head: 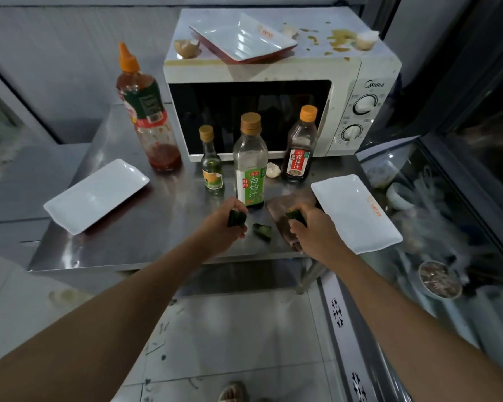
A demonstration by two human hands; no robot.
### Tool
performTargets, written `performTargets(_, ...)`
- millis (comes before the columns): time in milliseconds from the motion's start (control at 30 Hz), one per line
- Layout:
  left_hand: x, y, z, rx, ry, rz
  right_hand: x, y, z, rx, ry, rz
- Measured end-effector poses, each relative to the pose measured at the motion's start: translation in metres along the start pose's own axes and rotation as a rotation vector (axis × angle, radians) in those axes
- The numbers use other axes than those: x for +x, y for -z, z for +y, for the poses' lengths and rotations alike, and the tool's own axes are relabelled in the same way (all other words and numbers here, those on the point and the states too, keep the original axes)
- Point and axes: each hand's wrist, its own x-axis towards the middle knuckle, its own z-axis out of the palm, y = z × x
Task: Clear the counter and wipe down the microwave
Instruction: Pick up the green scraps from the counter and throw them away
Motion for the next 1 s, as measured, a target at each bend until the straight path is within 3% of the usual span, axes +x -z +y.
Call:
performTargets(233, 0.015, 0.002, -0.015, 0.082, -0.043, -0.001, 0.011, -0.011, 0.001, 0.020, -0.042, 0.019)
performTargets(433, 0.032, -0.001, -0.022, 0.357, -0.124, -0.033, 0.015, -0.013, 0.006, 0.039, -0.063, 0.032)
performTargets(1000, 0.064, -0.053, -0.026, 0.731, -0.291, -0.014, 0.042, -0.017, 0.052, 0.044, 0.056, -0.035)
